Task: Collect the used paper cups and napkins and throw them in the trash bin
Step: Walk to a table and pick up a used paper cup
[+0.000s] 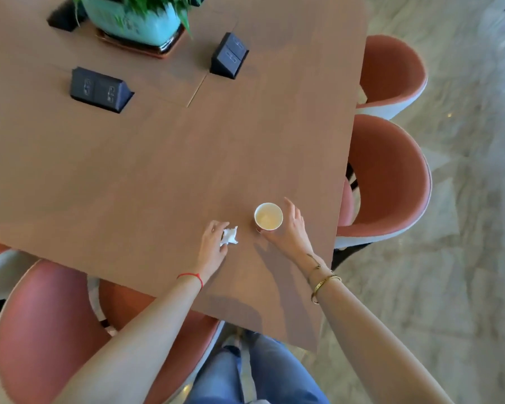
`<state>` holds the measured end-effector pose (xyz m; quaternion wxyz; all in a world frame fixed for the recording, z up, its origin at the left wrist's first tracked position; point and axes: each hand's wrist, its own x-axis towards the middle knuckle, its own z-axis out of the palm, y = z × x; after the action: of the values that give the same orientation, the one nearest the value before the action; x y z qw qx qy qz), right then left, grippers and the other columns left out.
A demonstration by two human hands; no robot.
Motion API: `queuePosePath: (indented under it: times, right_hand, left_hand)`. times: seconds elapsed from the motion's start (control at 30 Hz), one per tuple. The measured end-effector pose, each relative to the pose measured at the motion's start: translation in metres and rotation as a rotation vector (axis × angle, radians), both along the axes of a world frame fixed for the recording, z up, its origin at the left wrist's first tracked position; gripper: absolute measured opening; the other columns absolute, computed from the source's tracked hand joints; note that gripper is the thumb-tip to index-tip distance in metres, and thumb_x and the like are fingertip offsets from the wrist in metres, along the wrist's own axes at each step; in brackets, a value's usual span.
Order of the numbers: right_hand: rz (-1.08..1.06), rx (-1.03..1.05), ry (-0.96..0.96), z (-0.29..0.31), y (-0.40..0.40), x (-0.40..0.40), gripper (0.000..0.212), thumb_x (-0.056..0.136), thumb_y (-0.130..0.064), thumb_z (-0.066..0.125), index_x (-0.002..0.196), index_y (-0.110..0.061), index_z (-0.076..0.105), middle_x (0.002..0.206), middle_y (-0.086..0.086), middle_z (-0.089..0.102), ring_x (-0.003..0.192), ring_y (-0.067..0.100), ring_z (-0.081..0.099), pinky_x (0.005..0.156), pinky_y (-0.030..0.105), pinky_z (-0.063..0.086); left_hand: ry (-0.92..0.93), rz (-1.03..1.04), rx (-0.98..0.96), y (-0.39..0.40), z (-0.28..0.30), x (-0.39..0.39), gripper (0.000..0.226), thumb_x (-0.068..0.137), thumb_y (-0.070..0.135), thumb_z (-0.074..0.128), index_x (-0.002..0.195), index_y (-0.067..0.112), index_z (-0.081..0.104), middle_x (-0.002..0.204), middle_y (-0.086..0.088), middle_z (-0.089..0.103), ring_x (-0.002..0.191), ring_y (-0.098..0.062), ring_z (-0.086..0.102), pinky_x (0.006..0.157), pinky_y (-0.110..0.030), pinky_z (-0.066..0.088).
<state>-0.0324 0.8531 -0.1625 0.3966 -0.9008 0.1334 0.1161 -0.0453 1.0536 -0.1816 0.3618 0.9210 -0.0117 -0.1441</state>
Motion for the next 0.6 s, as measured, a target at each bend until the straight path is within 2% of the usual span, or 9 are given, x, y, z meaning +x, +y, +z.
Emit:
queuePosePath:
  times: [0.17, 0.3, 0.47, 0.53, 0.6]
  right_hand:
    - [0.124, -0.033, 0.082, -0.016, -0.006, 0.017, 0.097, 0.069, -0.037, 0.077, 0.146, -0.029, 0.018, 0.142, -0.001, 0.034, 0.130, 0.022, 0.032, 0.095, 0.035, 0.039]
    - [0.158, -0.050, 0.097, -0.018, -0.009, 0.024, 0.083, 0.072, -0.039, 0.074, 0.139, -0.027, 0.029, 0.134, -0.001, 0.042, 0.124, 0.022, 0.039, 0.093, 0.037, 0.044]
    - [0.219, -0.050, 0.087, -0.012, -0.018, 0.028, 0.075, 0.070, -0.032, 0.073, 0.134, -0.021, 0.034, 0.128, 0.001, 0.047, 0.118, 0.024, 0.045, 0.089, 0.037, 0.046]
    - [0.221, -0.037, 0.079, -0.005, -0.022, 0.026, 0.076, 0.070, -0.033, 0.072, 0.134, -0.021, 0.033, 0.128, 0.000, 0.047, 0.118, 0.023, 0.045, 0.089, 0.041, 0.048]
    - [0.228, -0.034, 0.053, 0.003, -0.024, 0.022, 0.075, 0.072, -0.034, 0.071, 0.135, -0.024, 0.032, 0.129, -0.002, 0.045, 0.119, 0.021, 0.043, 0.089, 0.039, 0.048]
  left_hand:
    - [0.086, -0.026, 0.059, -0.019, -0.011, 0.013, 0.055, 0.079, -0.017, 0.049, 0.130, 0.002, 0.055, 0.131, -0.016, 0.043, 0.118, -0.029, 0.045, 0.097, -0.024, 0.036]
    - [0.105, -0.026, 0.194, -0.023, -0.016, 0.014, 0.048, 0.083, -0.008, 0.048, 0.124, 0.014, 0.060, 0.124, -0.007, 0.050, 0.108, -0.025, 0.052, 0.076, -0.023, 0.036]
    - [0.144, 0.019, 0.297, -0.020, -0.013, 0.006, 0.031, 0.085, -0.001, 0.050, 0.107, 0.016, 0.064, 0.111, 0.000, 0.061, 0.094, -0.022, 0.060, 0.072, -0.033, 0.048]
    - [0.113, 0.067, 0.250, -0.022, -0.009, 0.001, 0.026, 0.085, 0.001, 0.053, 0.104, 0.014, 0.065, 0.104, 0.000, 0.062, 0.090, -0.023, 0.061, 0.066, -0.028, 0.043]
    - [0.058, 0.149, 0.167, -0.026, -0.003, -0.002, 0.025, 0.083, -0.004, 0.056, 0.102, 0.008, 0.068, 0.096, -0.004, 0.064, 0.089, -0.027, 0.063, 0.060, -0.021, 0.031]
